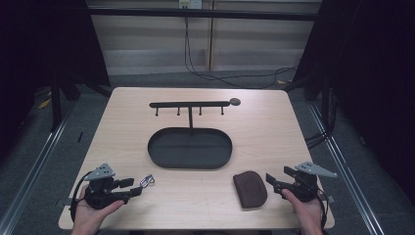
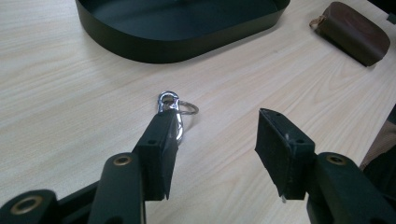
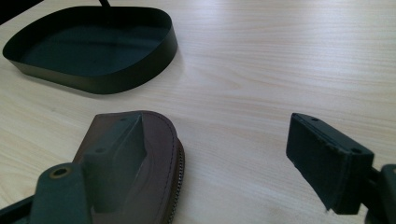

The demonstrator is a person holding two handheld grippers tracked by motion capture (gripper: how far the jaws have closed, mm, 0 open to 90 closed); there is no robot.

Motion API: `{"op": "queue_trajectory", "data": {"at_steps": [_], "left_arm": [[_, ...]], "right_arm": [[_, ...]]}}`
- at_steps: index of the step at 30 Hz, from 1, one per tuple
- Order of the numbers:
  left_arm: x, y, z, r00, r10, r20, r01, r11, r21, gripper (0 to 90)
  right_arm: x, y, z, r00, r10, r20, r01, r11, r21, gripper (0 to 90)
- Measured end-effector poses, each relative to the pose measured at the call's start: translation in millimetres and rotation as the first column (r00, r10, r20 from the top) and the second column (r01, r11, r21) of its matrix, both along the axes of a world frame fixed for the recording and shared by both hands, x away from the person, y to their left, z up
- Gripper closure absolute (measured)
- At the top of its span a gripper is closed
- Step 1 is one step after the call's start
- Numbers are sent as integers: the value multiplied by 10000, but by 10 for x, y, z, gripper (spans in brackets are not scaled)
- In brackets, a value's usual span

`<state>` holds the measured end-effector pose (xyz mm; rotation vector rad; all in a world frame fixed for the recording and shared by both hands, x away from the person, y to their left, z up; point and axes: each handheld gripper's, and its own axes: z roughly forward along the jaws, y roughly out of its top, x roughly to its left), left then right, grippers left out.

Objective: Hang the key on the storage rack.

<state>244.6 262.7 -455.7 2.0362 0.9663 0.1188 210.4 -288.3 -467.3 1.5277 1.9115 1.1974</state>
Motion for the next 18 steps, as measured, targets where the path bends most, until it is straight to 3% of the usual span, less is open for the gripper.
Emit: {"op": "queue_trajectory", "data": {"at_steps": [12, 18], "left_arm": [[76, -156, 113, 9988, -485, 49, 479, 9960, 749, 516], [114, -176, 140, 9992, -397, 18, 392, 9926, 1146, 487]], "right_arm": [[9, 15, -5, 9995, 294, -122, -295, 9996, -9, 204], [15, 16, -18, 9989, 377, -283, -376, 9993, 50, 215]]}}
